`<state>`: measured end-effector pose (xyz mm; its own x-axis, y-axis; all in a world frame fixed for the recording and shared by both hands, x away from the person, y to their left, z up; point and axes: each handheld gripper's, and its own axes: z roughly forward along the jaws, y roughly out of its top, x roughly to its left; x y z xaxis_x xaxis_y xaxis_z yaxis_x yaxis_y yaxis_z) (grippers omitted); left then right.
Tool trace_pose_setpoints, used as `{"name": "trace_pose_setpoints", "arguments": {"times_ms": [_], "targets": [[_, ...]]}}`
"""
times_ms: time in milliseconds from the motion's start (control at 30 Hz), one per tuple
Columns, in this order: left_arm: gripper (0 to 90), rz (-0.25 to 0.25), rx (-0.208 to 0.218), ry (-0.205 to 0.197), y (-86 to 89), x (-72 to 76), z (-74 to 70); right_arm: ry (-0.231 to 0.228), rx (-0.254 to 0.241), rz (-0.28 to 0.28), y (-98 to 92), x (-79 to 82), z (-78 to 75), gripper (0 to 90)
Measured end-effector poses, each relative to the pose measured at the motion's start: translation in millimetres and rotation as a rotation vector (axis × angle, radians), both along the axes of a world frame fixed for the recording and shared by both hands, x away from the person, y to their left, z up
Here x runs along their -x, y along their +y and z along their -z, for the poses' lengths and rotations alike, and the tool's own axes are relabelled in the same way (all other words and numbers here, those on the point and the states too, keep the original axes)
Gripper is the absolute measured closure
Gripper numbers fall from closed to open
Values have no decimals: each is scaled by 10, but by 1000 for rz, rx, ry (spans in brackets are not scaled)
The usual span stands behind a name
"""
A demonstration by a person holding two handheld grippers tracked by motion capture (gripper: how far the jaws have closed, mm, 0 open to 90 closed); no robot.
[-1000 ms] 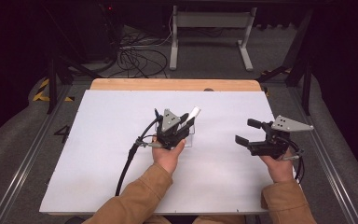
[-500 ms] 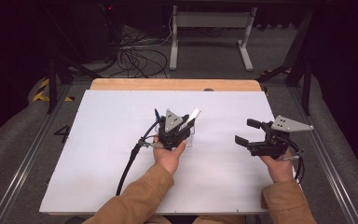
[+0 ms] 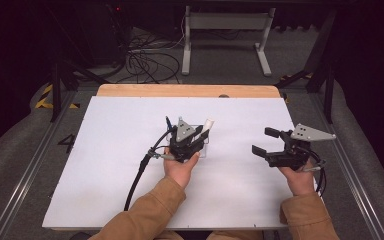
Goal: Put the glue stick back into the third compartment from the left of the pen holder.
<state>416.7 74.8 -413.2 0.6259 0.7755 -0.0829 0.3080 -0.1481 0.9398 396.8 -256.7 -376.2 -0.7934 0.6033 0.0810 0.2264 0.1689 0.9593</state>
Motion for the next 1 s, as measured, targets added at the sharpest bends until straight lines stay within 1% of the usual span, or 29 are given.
{"name": "trace_pose_setpoints", "arguments": {"times_ms": [33, 67, 133, 200, 233, 267, 367, 433, 467, 533, 700, 800, 833, 867, 1000], "targets": [[650, 3, -3, -6, 5, 4, -9, -1, 1, 0, 5, -2, 2, 113], [602, 9, 3, -11, 16, 10, -25, -1, 2, -1, 8, -2, 3, 113], [507, 20, 22, -8, 27, 23, -48, 0, 3, -4, 10, -3, 3, 113], [466, 24, 32, -20, 41, 45, -79, 2, 2, -2, 13, -4, 6, 113], [430, 29, 36, -19, 51, 56, -97, 2, 1, -3, 17, -5, 7, 113], [404, 39, 44, -20, 62, 65, -114, 0, 4, -3, 18, -6, 7, 113], [335, 60, 48, -24, 115, 105, -190, -1, 1, -5, 25, -1, 1, 113], [305, 80, 62, -28, 153, 145, -255, -6, 0, -6, 38, 7, -9, 112], [285, 87, 60, -44, 180, 162, -292, -11, 2, -10, 46, 10, -13, 111], [262, 103, 61, -62, 224, 201, -362, -14, 3, -10, 64, 17, -20, 110], [231, 129, 65, -85, 327, 274, -497, -16, 7, -17, 98, 12, -29, 109], [229, 124, 66, -84, 378, 298, -529, -16, 14, -18, 119, 17, -32, 107], [228, 125, 54, -90, 401, 292, -536, -17, 16, -22, 121, 19, -33, 107], [226, 126, 56, -82, 414, 293, -537, -18, 16, -23, 123, 22, -34, 107], [222, 128, 46, -78, 458, 296, -546, -20, 15, -23, 132, 29, -33, 106]]}}
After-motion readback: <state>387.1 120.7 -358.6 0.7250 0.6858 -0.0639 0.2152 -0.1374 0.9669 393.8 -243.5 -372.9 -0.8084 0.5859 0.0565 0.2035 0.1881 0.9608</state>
